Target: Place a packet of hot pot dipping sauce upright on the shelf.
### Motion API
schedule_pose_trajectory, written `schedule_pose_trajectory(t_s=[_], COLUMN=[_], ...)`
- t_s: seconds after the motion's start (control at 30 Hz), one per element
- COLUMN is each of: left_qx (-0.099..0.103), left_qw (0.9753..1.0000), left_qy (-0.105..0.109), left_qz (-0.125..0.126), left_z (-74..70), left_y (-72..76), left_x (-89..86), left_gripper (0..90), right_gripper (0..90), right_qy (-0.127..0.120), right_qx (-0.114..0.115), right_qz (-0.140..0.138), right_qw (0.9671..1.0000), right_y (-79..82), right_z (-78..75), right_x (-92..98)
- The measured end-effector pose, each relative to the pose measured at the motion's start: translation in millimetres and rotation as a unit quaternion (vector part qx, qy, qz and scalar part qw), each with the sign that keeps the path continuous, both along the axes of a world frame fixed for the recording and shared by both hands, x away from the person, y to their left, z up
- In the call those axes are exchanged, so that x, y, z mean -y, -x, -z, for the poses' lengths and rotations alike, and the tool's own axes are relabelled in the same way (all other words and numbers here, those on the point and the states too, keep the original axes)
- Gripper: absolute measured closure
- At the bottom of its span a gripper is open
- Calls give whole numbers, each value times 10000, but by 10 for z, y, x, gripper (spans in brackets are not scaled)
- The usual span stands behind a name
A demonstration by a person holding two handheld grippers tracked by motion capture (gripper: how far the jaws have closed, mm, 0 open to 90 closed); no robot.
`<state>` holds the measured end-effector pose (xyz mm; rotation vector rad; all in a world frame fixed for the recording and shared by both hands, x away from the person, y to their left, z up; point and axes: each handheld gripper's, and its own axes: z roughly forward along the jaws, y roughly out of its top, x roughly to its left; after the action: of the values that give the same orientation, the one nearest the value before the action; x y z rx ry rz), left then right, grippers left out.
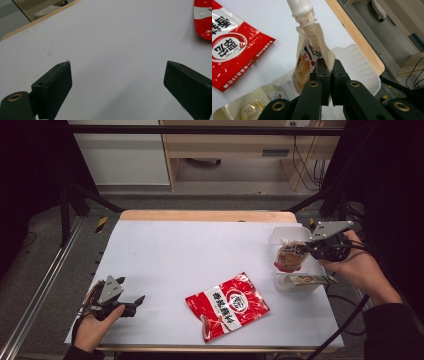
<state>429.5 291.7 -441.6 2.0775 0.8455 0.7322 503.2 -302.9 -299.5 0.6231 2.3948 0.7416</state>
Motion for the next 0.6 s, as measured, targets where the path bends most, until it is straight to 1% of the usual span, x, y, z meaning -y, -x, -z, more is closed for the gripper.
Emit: schedule_pose_trajectory(t_s=[0.2,0.53,0.6], left_qx=[10,-23,-35], left_qw=[10000,10000,10000], left_qy=[-19,-17,-44], left_qz=[-2,18,44], left_z=[4,10,14], left_y=[3,3,1], left_x=[19,14,21], left_gripper=[79,79,79], right_gripper=[875,873,873], right_qy=[64,-8,22], right_qx=[-99,-297,-349], right_qz=[-30,82,84], right_qw=[9999,9995,9994], right_y=[-38,-32,-43], right_z=[92,240,276], right_x=[-1,66,67])
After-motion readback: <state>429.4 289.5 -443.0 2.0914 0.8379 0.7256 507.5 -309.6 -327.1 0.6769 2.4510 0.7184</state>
